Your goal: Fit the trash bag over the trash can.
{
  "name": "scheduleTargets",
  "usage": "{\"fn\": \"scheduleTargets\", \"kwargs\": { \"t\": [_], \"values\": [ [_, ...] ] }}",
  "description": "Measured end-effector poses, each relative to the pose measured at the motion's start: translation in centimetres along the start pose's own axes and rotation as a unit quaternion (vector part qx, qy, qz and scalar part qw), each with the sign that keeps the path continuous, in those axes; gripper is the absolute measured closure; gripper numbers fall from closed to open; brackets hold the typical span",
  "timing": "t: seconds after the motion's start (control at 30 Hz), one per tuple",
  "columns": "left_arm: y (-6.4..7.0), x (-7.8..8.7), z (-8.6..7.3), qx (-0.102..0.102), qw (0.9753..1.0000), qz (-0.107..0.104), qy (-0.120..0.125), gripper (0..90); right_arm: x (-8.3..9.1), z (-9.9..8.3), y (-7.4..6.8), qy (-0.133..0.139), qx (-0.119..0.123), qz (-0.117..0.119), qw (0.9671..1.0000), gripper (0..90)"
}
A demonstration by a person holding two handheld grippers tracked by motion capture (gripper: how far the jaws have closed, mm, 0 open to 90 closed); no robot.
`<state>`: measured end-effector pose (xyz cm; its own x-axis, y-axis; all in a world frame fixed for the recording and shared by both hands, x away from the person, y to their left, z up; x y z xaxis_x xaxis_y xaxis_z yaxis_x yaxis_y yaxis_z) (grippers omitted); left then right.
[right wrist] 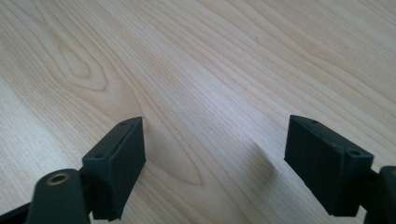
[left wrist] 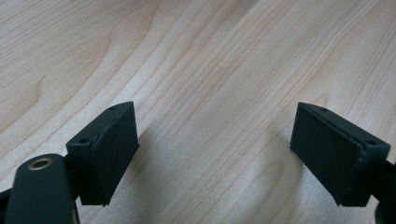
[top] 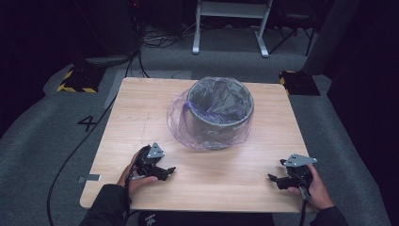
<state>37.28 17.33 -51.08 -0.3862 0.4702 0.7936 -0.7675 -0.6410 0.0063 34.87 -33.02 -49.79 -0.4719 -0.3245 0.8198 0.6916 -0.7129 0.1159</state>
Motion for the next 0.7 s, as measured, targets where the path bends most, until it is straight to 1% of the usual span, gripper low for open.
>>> {"fn": "scheduleTargets", "kwargs": {
  "t": [0.17,0.27,0.4,0.5,0.63,0.7],
  "values": [
    [0.0,0.0,0.0,0.0,1.0,0.0,0.0,14.6,0.2,-0.8,0.0,0.012,-0.015,0.003,0.9998,20.4],
    [0.0,0.0,0.0,0.0,1.0,0.0,0.0,14.6,0.2,-1.4,0.1,0.027,-0.033,0.007,0.9991,19.7],
    [0.0,0.0,0.0,0.0,1.0,0.0,0.0,14.6,0.2,-2.4,0.4,0.046,-0.06,0.015,0.997,18.3],
    [0.0,0.0,0.0,0.0,1.0,0.0,0.0,14.6,0.4,-2.9,0.6,0.044,-0.074,0.011,0.9962,16.4],
    [0.0,0.0,0.0,0.0,1.0,0.0,0.0,14.6,0.7,-3.4,0.9,0.043,-0.083,0.008,0.9956,15.6],
    [0.0,0.0,0.0,0.0,1.0,0.0,0.0,14.6,0.9,-3.8,1.1,0.042,-0.092,0.001,0.9949,15.6]
  ]
}}
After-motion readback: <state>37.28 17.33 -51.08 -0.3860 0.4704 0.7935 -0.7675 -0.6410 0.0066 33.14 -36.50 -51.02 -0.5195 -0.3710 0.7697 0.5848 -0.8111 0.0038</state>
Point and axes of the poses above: each handheld gripper's, and its own axes: x roughly backward along the jaws, z roughly out of its top, y roughly to its right, the point moved 1 cm from there along -x, roughly forward along the jaws, and after that the axes turned 8 degrees about -y, right-handed, at the moved point
